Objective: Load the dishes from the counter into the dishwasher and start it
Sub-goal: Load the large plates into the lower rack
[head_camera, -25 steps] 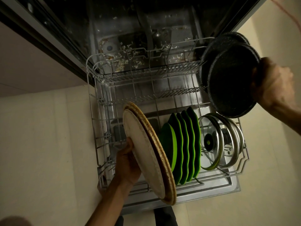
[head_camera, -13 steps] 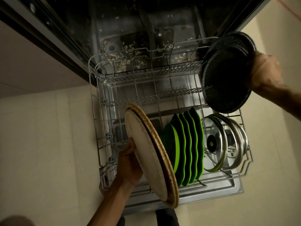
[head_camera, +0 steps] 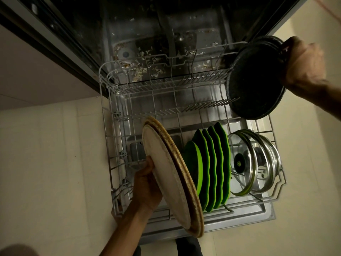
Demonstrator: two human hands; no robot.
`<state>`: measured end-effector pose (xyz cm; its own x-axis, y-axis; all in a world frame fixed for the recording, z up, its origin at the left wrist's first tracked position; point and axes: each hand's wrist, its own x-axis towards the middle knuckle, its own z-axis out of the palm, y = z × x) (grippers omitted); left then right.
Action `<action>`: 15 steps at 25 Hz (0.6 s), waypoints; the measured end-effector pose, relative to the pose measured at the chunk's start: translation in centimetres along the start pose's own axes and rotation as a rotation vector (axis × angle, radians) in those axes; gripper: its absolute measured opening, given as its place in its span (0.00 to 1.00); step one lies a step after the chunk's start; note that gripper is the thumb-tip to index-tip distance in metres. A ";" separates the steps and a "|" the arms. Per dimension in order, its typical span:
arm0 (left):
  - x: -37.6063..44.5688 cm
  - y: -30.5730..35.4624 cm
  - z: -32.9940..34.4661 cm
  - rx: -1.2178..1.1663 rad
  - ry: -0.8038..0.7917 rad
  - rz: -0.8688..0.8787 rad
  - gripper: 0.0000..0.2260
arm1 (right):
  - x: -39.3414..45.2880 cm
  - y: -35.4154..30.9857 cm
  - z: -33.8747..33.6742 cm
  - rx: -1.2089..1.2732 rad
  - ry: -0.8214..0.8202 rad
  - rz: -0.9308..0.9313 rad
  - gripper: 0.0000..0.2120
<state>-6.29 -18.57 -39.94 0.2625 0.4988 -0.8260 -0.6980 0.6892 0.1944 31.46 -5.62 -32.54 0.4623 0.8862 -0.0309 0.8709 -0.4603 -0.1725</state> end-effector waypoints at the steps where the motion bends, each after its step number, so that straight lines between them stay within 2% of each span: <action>1: -0.4 0.1 0.6 0.006 -0.015 -0.003 0.04 | 0.0 -0.1 -0.2 0.010 0.010 -0.009 0.14; 3: -0.3 -0.1 0.7 0.046 -0.062 0.010 0.17 | -0.1 -0.4 -0.4 0.016 0.028 -0.033 0.13; 4: -0.2 -0.4 0.5 0.065 -0.073 0.008 0.16 | -0.1 -0.5 -0.5 0.003 0.032 -0.047 0.13; 5: -0.6 -0.3 0.9 0.053 -0.049 0.004 0.07 | -0.3 -0.6 -0.6 -0.021 0.037 -0.062 0.13; 6: -0.4 -0.4 0.8 0.043 -0.035 0.026 0.10 | -0.4 -0.5 -0.6 -0.045 0.041 -0.071 0.12; 7: -0.1 -0.6 0.6 0.065 0.013 0.017 0.21 | -0.5 -0.5 -0.7 -0.062 0.040 -0.070 0.12; 8: -0.1 -0.7 0.7 0.046 0.024 -0.002 0.26 | -0.6 -0.3 -0.7 -0.077 0.041 -0.065 0.11; 9: -0.2 -0.7 0.7 0.033 0.025 -0.018 0.27 | -0.7 -0.1 -0.7 -0.090 0.040 -0.069 0.11; 10: -0.3 -0.7 0.8 0.044 0.018 -0.025 0.22 | -0.8 0.0 -0.6 -0.098 0.038 -0.077 0.11; 12: -0.6 -0.5 1.0 0.072 -0.028 0.005 0.07 | -1.0 0.4 -0.3 -0.093 0.033 -0.095 0.12; 13: -0.6 -0.4 1.1 0.085 -0.022 0.021 0.07 | -1.1 0.5 -0.1 -0.086 0.033 -0.097 0.13; 15: -0.1 -0.7 0.3 0.081 0.007 0.021 0.20 | -1.3 0.5 0.0 -0.079 0.036 -0.081 0.15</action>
<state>-5.68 -18.92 -39.84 0.2433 0.5098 -0.8252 -0.6467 0.7193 0.2537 31.30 -6.99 -32.59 0.3943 0.9188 0.0160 0.9154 -0.3912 -0.0948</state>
